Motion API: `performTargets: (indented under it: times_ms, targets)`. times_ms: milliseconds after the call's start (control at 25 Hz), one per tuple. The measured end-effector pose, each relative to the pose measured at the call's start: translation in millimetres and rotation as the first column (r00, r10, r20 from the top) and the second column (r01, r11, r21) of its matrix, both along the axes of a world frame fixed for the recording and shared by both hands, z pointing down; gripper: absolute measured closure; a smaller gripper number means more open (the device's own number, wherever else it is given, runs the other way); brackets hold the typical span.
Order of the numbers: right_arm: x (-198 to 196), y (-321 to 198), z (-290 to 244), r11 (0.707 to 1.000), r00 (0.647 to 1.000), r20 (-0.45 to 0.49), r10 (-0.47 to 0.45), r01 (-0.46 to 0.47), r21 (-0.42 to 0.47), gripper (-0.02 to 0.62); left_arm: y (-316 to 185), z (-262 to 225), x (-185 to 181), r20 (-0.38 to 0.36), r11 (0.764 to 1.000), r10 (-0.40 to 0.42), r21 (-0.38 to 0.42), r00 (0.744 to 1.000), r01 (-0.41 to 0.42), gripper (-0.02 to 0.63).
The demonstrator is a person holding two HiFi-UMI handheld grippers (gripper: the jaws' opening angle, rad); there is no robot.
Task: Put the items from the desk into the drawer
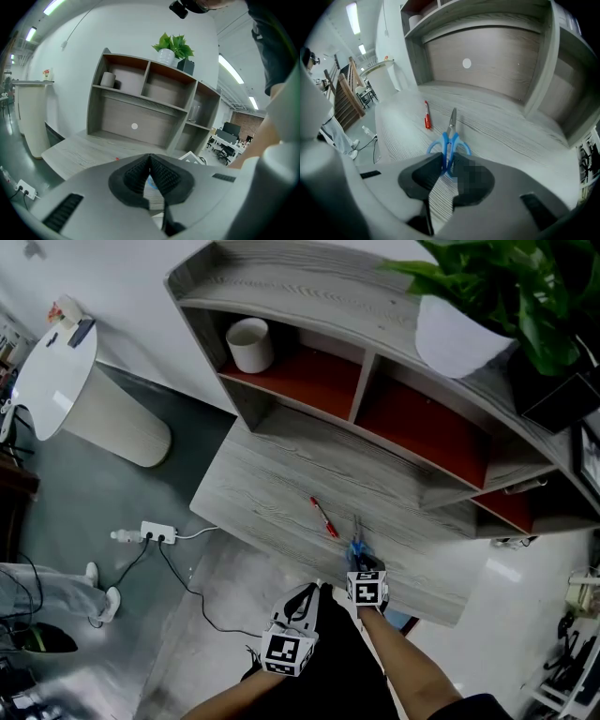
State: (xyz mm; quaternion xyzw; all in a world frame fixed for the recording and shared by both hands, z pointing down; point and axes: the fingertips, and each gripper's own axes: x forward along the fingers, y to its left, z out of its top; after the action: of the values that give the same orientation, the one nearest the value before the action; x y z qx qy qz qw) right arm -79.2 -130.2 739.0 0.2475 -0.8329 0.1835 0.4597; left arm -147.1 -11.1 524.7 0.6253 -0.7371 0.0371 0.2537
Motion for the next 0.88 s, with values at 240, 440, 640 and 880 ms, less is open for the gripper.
performTargets:
  times_ms: [240, 440, 640, 880]
  targets:
    - [1, 6, -25, 0.999, 0.999, 0.042, 0.013, -0.014, 0.034, 0.508, 7, -9, 4, -0.001, 0.999, 0.014, 0.033, 1.000, -0.014, 0.592]
    - [14, 17, -52, 0.996, 0.994, 0.097, 0.051, -0.057, 0.062, 0.508, 19, -20, 15, 0.000, 0.996, 0.047, 0.069, 0.999, -0.047, 0.592]
    - [43, 40, -72, 0.988, 0.987, 0.120, 0.105, -0.117, 0.100, 0.508, 44, -30, 32, -0.002, 0.990, 0.089, 0.111, 0.996, -0.089, 0.594]
    - [84, 76, -85, 0.974, 0.975, 0.127, 0.185, -0.199, 0.108, 0.508, 70, -39, 58, -0.009, 0.978, 0.152, 0.148, 0.988, -0.149, 0.594]
